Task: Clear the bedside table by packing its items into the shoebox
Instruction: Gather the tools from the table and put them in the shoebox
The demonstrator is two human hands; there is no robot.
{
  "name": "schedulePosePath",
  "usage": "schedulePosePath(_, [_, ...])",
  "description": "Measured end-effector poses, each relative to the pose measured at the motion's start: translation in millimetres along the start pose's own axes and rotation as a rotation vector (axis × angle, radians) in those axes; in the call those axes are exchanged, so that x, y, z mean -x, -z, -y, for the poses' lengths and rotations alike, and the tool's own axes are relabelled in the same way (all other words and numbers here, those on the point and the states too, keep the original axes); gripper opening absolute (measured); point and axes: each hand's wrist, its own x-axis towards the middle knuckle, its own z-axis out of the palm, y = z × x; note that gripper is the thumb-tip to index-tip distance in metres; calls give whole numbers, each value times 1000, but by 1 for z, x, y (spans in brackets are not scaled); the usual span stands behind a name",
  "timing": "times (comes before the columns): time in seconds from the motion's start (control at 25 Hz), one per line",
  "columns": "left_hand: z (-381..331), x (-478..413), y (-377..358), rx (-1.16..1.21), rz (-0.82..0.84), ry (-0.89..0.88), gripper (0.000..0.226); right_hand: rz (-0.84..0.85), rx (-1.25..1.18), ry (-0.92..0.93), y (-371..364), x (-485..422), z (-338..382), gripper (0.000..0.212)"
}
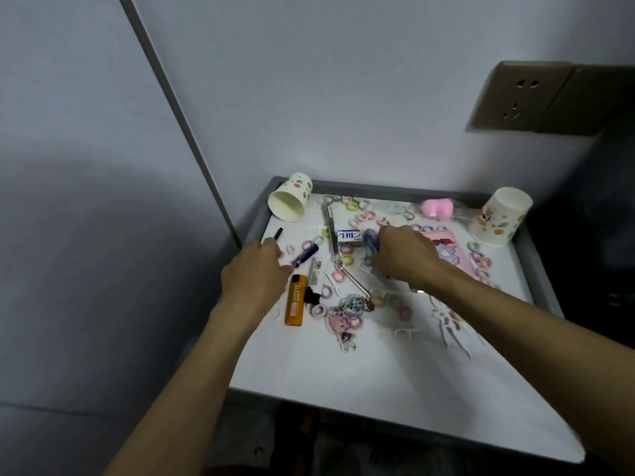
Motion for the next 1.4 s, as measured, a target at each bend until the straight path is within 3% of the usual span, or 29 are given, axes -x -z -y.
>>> schedulePosePath(0.08, [9,-3,2,-9,-48,42,42,-16,8,-11,-6,0,5,14])
schedulePosePath(0.24, [16,-2,0,-7,-74,22,38,-260,2,111,-13,-20,26,44])
schedulePosePath(0.36, [16,-2,-4,-77,-89,7,29,-213,94,147,-15,-45,55,42])
schedulePosePath(0.52, [16,-7,-1,-128,-70,10,25,-113,122,43,-20,-57,69,34])
schedulePosePath(0.68, [17,-10,3,-3,-83,21,22,-97,-163,-83,-3,-57,61,20])
schedulePosePath(0.84, [4,-14,-1,193,-30,-48,34,-59,-424,-94,14,-41,44,31])
schedulePosePath(1.0, [-7,-17,-16,68,41,-60,33,63,-686,-97,11,-9,23,25])
schedulePosePath(1.12, [-11,-20,-22,-37,22,-85,29,65,-941,-141,6,11,7,11])
schedulePosePath(1.2, [-15,-21,-23,-77,13,-89,28,73,-1031,-147,3,18,-1,15])
schedulePosePath(1.4, [-25,-10,-3,49,-134,-57,26,93,-1268,-226,8,31,-13,21])
